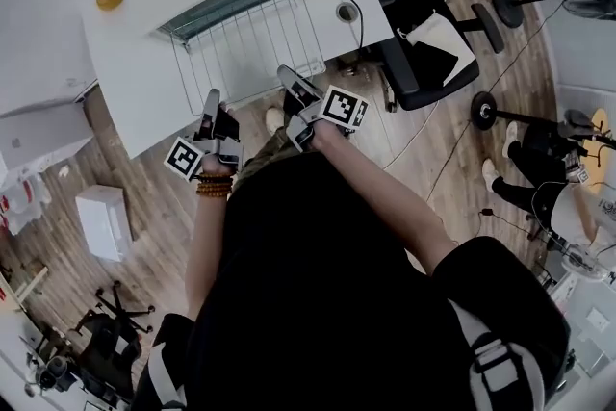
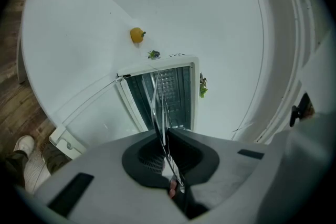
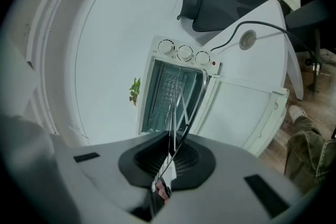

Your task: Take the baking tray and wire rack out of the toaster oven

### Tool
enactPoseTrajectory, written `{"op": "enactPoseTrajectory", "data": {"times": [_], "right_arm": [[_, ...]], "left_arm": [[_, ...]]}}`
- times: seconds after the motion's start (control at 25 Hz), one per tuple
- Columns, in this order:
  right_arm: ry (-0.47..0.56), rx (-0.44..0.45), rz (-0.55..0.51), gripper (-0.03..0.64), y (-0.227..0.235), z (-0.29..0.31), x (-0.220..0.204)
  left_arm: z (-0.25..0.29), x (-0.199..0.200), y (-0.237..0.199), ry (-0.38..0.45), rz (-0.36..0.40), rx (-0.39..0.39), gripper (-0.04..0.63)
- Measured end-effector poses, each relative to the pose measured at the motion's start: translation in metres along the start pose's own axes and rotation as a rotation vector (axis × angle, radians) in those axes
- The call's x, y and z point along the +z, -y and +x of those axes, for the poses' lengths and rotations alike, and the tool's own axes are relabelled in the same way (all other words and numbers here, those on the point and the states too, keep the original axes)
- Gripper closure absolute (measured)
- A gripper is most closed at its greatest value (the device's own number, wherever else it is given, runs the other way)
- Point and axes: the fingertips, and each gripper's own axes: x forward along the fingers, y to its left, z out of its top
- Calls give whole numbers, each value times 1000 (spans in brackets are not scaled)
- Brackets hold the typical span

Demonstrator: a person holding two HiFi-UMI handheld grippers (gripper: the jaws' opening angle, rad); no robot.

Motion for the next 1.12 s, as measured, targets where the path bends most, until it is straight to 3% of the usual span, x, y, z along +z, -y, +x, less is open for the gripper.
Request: {"op": "enactPoseTrajectory", "data": {"times": [0.8, 1.12], "right_arm": [[-31, 36, 35, 584, 4, -9, -29], [-116, 45, 1, 584, -4, 0, -51]], "left_arm": [[-27, 0, -2, -3, 39, -5, 571], [-54, 10, -9, 52, -2, 8, 572]]}}
